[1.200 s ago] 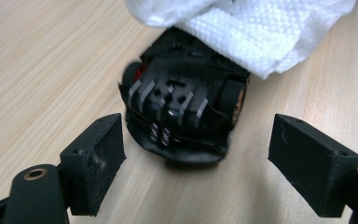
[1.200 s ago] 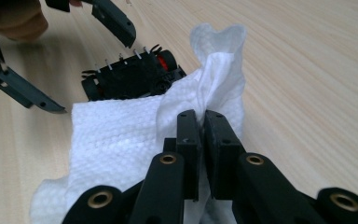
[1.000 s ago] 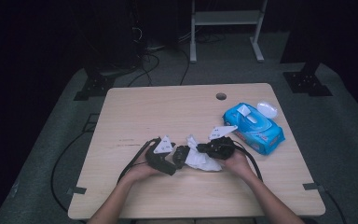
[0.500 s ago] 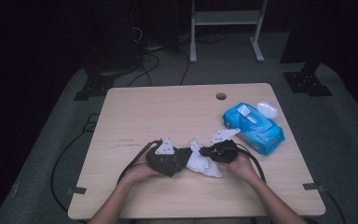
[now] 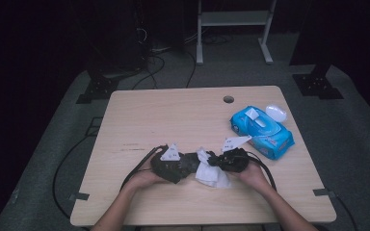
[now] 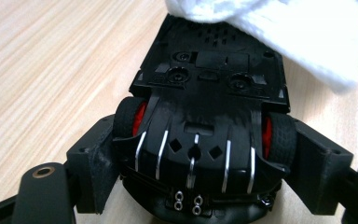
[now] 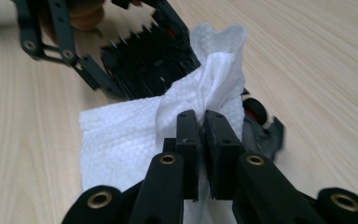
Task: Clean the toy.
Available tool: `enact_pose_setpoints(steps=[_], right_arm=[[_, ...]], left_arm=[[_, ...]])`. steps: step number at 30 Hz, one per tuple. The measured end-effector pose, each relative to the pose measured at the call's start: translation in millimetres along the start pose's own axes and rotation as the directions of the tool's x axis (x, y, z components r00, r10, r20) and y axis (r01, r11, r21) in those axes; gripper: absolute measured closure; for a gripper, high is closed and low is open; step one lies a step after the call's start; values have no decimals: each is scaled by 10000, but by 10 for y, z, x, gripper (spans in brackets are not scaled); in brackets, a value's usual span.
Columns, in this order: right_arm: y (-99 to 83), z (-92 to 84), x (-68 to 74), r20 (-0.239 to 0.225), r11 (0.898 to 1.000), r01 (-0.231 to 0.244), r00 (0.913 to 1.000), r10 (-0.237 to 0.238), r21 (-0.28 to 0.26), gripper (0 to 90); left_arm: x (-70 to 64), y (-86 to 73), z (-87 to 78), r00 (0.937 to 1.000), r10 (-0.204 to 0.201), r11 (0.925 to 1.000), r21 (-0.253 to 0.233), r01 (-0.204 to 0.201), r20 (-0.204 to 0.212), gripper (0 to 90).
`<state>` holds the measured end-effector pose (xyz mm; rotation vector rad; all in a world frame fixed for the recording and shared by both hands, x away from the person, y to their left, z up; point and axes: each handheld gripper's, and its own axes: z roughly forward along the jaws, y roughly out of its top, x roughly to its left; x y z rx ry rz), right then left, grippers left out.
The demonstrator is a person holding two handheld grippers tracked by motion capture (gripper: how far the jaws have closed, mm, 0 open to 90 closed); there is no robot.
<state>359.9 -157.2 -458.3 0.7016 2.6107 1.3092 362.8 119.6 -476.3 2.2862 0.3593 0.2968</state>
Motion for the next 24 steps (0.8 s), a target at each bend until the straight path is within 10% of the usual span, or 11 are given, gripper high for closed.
enact_pose_setpoints(steps=[10, 16, 24], right_arm=[[-64, -56, -47, 276, 9997, -239, 9993, 236, 95, 837], [25, -32, -24, -306, 9989, -462, 9985, 459, -94, 834], [-11, 24, -13, -401, 9993, -367, 9985, 369, 76, 832]], left_arm=[[57, -17, -58, 9946, -766, 9966, -258, 786, 695, 202], [64, -19, -75, 9949, -734, 9970, -196, 749, 688, 206], [126, -49, -135, 9817, -1563, 9866, -295, 1603, 1092, 153]])
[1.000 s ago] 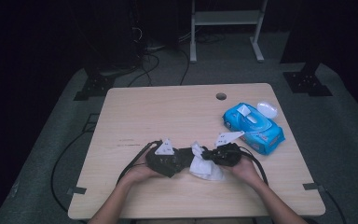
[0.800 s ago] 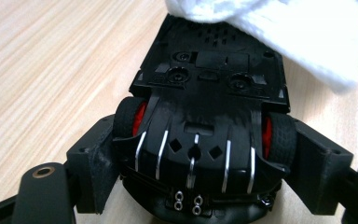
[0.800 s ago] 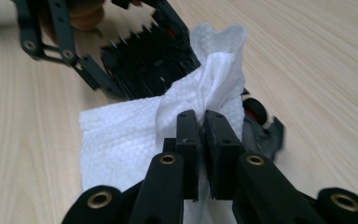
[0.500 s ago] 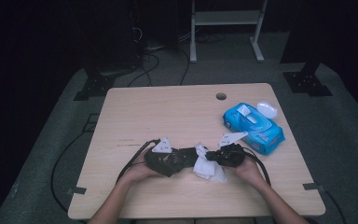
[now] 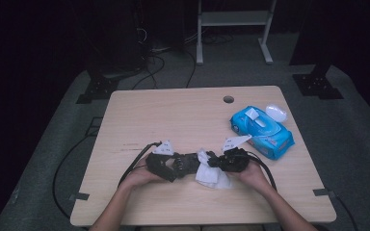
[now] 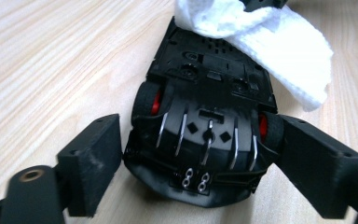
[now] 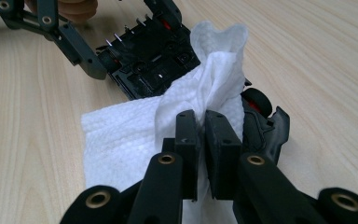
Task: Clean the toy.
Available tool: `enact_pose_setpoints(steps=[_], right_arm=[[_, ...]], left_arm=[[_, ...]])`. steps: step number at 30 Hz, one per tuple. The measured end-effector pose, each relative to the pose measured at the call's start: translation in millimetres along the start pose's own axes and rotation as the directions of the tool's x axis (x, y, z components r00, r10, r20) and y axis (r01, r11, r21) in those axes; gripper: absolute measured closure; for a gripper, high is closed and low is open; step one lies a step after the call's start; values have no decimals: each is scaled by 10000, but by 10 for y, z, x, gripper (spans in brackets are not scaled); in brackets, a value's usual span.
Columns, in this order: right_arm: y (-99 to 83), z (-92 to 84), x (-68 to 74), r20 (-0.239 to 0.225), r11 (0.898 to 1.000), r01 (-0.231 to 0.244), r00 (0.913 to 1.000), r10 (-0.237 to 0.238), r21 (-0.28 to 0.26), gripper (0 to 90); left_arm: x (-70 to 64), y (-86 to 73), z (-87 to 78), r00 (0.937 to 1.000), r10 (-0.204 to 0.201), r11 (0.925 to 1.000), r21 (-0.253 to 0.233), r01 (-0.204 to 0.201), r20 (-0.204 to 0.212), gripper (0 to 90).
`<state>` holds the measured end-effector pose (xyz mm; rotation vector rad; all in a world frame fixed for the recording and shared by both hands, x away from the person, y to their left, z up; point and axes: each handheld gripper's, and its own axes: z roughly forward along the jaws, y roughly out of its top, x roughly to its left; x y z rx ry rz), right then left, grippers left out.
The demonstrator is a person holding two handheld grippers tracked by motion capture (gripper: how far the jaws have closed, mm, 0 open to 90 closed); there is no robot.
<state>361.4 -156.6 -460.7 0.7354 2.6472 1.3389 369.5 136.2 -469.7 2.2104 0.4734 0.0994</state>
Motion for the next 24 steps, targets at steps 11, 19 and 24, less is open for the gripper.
enact_pose_setpoints(steps=[11, 19, 24], right_arm=[[-7, 3, 24, -74, 9999, 155, 9999, -155, 14, 833], [-7, 3, 39, -49, 9996, 261, 9996, -261, 47, 834], [-4, 1, 63, -95, 9992, 389, 9992, -389, 66, 835]], left_arm=[[78, 23, -17, 9938, -959, 9951, -191, 971, 565, 147], [112, 22, -24, 9886, -1349, 9904, -196, 1365, 671, 150], [115, 8, 35, 9860, -1537, 9881, 133, 1531, 650, 149]])
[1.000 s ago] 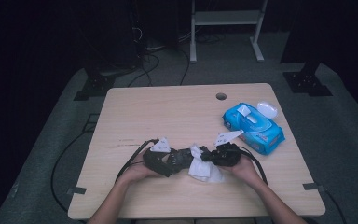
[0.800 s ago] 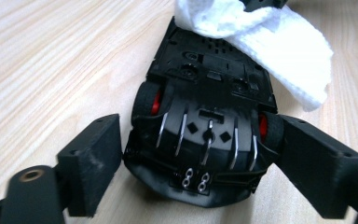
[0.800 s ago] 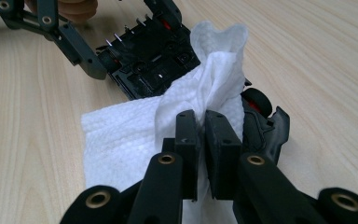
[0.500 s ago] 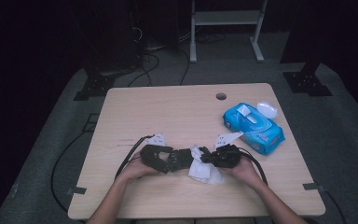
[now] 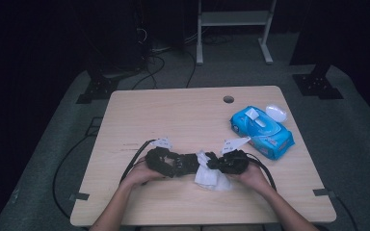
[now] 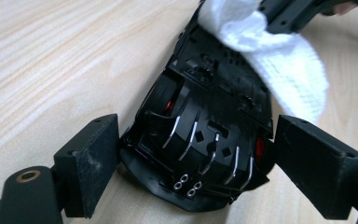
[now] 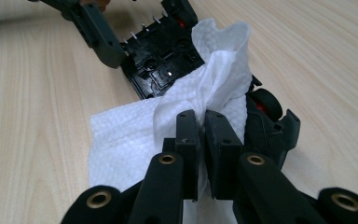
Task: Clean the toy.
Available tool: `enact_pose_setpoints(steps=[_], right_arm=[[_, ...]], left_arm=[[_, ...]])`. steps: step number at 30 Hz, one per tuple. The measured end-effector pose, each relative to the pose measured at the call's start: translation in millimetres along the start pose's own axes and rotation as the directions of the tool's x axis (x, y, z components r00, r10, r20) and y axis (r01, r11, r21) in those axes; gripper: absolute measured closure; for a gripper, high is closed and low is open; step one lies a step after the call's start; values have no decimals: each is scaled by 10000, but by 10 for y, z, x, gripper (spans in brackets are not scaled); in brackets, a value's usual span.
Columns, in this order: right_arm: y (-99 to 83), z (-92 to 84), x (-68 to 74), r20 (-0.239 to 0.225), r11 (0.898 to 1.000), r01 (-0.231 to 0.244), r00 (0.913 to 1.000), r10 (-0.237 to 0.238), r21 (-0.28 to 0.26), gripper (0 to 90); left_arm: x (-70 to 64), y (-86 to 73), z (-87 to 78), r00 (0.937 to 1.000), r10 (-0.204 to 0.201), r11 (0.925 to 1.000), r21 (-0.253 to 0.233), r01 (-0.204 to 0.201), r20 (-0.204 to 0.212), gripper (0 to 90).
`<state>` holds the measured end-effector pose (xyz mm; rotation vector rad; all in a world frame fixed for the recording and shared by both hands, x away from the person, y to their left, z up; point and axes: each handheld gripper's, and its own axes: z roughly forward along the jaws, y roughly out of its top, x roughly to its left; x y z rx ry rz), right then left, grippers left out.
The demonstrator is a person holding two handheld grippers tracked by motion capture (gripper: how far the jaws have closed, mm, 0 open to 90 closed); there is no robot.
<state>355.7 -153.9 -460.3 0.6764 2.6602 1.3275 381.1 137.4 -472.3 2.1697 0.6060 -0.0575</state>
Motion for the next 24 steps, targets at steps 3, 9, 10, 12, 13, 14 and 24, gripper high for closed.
enact_pose_setpoints(steps=[3, 9, 10, 12, 13, 14, 24], right_arm=[[3, -3, 20, 11, 10000, 80, 10000, -80, 52, 834], [3, -3, 25, -29, 10000, 72, 10000, -72, 41, 835], [2, -3, 24, -30, 10000, 59, 10000, -59, 36, 834], [1, -2, 27, -17, 10000, 79, 10000, -79, 20, 834], [2, -3, 29, -9, 10000, 75, 10000, -75, 29, 834], [1, -3, 29, -5, 10000, 93, 10000, -93, 21, 834], [-7, -9, 35, 286, 9998, 160, 9995, -156, -128, 834]], left_arm=[[8, 5, 19, 9999, -154, 9997, 165, 153, 14, 150], [7, -4, 25, 9999, -124, 9996, 269, 122, 45, 160], [4, -4, 27, 9999, -118, 9996, 239, 117, 26, 160], [-2, -8, 23, 10000, 34, 9997, 235, -33, -24, 162], [-8, -7, 21, 9999, 94, 9996, 259, -93, -63, 162], [-16, -5, 20, 9995, 294, 9993, 244, -291, -127, 162], [-118, 27, 8, 9800, 1658, 9861, 261, -1639, -1100, 163]])
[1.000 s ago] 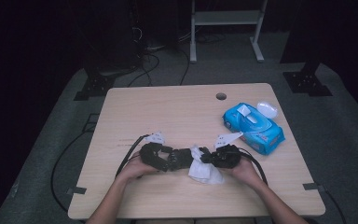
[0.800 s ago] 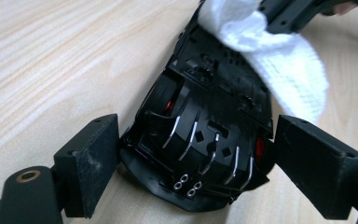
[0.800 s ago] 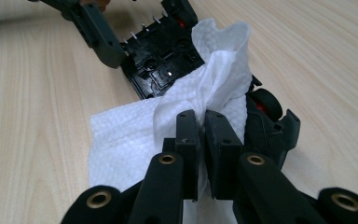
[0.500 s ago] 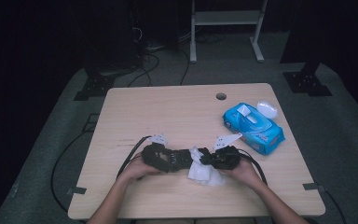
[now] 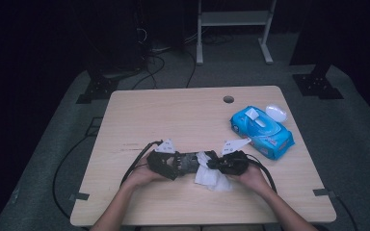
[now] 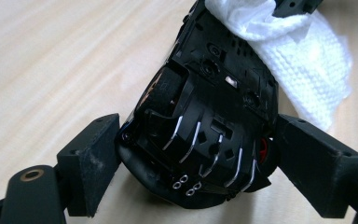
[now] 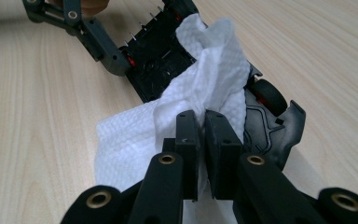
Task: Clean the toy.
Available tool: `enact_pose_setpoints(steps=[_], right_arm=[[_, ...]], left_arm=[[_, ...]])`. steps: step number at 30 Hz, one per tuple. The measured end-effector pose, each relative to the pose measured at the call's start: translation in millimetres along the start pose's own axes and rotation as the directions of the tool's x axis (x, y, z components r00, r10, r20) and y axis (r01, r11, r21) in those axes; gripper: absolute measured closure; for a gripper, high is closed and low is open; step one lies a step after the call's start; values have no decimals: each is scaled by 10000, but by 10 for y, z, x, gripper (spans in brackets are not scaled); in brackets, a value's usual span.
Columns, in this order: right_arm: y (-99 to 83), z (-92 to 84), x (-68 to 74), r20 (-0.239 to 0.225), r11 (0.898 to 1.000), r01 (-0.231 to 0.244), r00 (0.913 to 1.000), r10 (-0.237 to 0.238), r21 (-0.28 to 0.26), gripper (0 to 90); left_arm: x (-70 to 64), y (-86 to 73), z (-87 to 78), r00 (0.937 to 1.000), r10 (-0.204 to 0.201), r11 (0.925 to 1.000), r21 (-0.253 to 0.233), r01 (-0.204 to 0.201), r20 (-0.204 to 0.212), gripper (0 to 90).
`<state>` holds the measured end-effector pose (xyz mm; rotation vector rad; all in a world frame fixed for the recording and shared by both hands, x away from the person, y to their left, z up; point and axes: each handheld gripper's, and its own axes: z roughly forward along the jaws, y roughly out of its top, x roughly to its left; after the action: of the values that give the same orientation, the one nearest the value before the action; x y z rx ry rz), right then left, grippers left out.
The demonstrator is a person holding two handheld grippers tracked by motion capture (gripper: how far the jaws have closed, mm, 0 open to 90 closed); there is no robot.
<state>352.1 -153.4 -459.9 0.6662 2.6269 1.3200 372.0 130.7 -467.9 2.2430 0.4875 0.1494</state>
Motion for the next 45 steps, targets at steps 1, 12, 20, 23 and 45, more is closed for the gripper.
enact_pose_setpoints(steps=[1, 12, 20, 23, 45], right_arm=[[1, 2, -1, 41, 10000, -29, 10000, 29, -20, 834], [-10, 10, -14, 79, 9999, -79, 9999, 80, -63, 835], [-22, 8, 4, 79, 9999, -130, 9999, 130, -33, 837], [-28, 10, 6, 83, 9999, -126, 9999, 126, -39, 838], [-43, -1, 13, 123, 9995, -220, 9997, 218, 213, 837]], left_arm=[[-40, 13, -4, 9972, 596, 9982, -39, -599, -450, 163], [-199, 5, -8, 9476, 2572, 9651, 2, -2619, -1894, 160], [-214, -21, -39, 9392, 2922, 9541, -120, -2992, -1806, 162], [-224, -31, -48, 9375, 2963, 9527, -136, -3038, -1824, 162], [-259, -55, -56, 9233, 3274, 9408, -215, -3383, -2006, 217]])
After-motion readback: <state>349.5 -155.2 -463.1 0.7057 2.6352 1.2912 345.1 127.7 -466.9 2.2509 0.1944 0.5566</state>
